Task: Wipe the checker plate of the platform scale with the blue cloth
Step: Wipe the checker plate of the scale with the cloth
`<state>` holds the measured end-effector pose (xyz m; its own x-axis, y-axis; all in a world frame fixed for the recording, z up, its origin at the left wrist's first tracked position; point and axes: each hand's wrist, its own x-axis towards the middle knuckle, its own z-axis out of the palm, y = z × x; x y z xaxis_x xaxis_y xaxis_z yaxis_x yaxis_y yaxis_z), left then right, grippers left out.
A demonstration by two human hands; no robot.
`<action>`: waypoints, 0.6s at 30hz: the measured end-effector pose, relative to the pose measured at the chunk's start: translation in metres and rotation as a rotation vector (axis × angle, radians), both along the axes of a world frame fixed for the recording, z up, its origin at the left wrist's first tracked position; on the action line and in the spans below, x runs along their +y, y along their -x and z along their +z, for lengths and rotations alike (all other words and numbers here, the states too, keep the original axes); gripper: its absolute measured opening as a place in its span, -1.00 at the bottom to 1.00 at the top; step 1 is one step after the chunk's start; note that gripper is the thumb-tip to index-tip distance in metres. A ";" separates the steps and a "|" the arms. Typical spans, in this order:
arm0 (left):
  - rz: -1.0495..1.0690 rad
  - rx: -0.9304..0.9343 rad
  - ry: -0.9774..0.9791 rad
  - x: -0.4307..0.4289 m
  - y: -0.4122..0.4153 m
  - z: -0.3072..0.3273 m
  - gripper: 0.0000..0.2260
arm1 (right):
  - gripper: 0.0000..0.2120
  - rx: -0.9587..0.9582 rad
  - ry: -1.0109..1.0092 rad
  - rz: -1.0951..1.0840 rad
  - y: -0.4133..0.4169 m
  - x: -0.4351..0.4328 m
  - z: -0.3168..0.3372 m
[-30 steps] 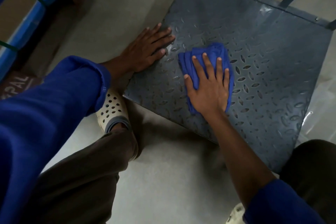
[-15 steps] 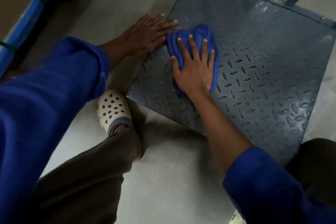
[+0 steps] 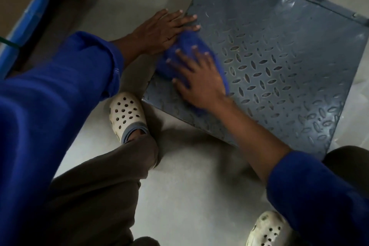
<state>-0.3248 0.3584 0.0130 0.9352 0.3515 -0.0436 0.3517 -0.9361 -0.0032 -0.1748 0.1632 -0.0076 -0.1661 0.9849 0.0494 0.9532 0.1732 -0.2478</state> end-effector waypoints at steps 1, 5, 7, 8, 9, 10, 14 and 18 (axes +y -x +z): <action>-0.002 0.006 0.012 0.000 -0.001 0.002 -0.52 | -0.46 -0.023 -0.006 0.149 0.016 -0.008 -0.002; 0.010 0.030 0.065 -0.002 -0.004 0.013 -0.50 | -0.50 -0.052 -0.003 0.405 0.005 0.006 0.001; 0.018 0.042 0.070 -0.004 -0.005 0.014 -0.49 | -0.51 -0.012 0.019 0.224 0.008 0.013 0.002; 0.017 0.045 0.071 -0.005 -0.005 0.013 -0.49 | -0.51 0.013 0.023 0.171 0.017 0.004 0.002; 0.016 0.037 0.076 -0.006 -0.004 0.011 -0.49 | -0.51 0.018 0.013 0.181 0.030 -0.012 0.001; 0.029 0.024 0.093 -0.008 -0.003 0.010 -0.50 | -0.51 0.010 0.009 0.234 0.038 -0.032 0.000; 0.131 0.009 0.172 -0.021 -0.005 0.018 -0.51 | -0.50 0.063 0.054 0.209 0.004 -0.083 0.005; 0.207 -0.071 0.180 -0.047 0.004 0.010 -0.50 | -0.46 0.006 0.070 -0.226 -0.061 -0.132 0.009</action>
<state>-0.3289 0.3115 0.0227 0.8472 0.5280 -0.0590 0.5289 -0.8276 0.1880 -0.1135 0.0311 0.0017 0.0596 0.9980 -0.0198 0.9642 -0.0627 -0.2578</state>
